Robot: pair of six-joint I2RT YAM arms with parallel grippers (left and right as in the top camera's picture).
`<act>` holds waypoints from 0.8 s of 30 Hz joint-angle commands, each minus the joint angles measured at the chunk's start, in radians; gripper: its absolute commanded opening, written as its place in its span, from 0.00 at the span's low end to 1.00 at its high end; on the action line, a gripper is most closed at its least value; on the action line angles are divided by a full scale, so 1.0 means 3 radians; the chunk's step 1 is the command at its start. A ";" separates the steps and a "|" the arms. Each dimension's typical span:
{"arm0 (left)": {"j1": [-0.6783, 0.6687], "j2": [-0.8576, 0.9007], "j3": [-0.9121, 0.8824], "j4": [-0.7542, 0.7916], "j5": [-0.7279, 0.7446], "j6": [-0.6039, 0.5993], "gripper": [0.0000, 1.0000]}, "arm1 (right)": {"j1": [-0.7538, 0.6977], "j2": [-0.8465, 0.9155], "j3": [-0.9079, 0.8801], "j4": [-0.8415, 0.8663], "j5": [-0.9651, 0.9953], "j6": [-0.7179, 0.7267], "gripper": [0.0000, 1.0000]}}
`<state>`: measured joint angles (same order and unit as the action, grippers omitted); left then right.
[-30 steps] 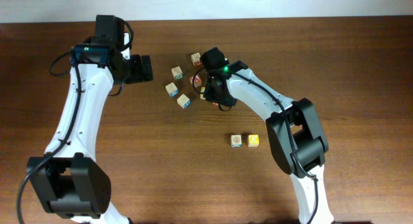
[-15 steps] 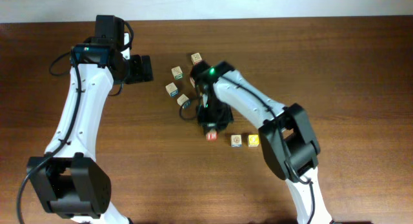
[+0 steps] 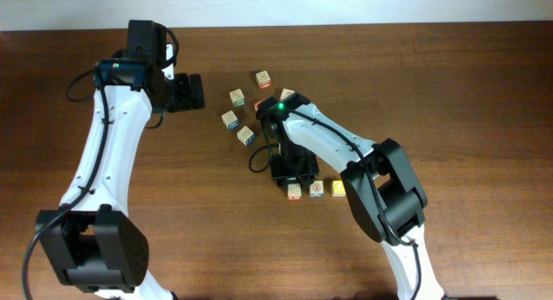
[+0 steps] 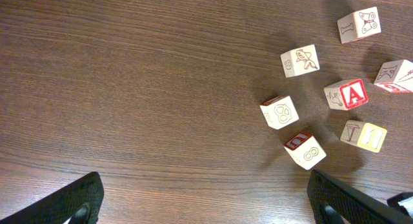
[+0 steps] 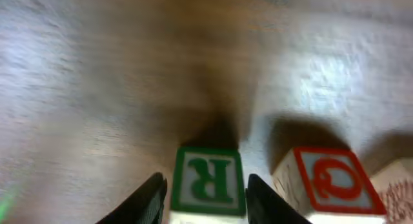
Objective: Rotate 4 blocks
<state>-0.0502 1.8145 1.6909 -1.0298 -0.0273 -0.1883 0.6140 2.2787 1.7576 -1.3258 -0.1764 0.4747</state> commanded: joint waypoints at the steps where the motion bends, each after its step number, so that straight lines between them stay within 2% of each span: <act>1: -0.0006 0.0013 0.0042 -0.0003 -0.0022 -0.0029 0.99 | -0.0019 0.0011 0.0196 -0.0144 0.0079 -0.0020 0.47; 3: -0.0006 0.0013 0.0042 -0.0003 -0.0022 -0.0029 0.99 | -0.0018 0.0005 0.0365 -0.0251 0.0083 -0.0057 0.51; 8: -0.0006 0.0013 0.0042 -0.0003 -0.0022 -0.0029 0.99 | -0.0032 -0.0298 0.0936 -0.0493 0.0217 -0.0175 0.51; 11: -0.0006 0.0013 0.0042 -0.0003 -0.0022 -0.0029 0.99 | -0.0149 -0.0735 0.1289 -0.0669 0.0229 -0.0336 0.50; 15: -0.0006 0.0013 0.0042 -0.0003 -0.0022 -0.0029 0.99 | -0.0448 -0.1464 0.1292 -0.0945 0.0280 -0.0498 0.50; 18: -0.0006 0.0013 0.0042 -0.0004 0.0556 -0.0031 0.99 | -0.0657 -0.1883 0.1284 -0.1237 0.0351 -0.0523 0.49; 22: -0.0008 0.0013 0.0042 0.0006 0.0566 -0.0031 0.99 | -0.0680 -0.2266 0.0637 -0.1122 0.0481 -0.0470 0.49; 24: -0.0008 0.0013 0.0042 0.0014 0.0565 -0.0028 0.99 | -0.0682 -0.2445 -0.0032 -0.0772 0.0479 -0.0418 0.49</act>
<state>-0.0513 1.8145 1.6909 -1.0271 0.1169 -0.1883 0.4129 1.5795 1.9003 -1.6104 -0.0597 0.3359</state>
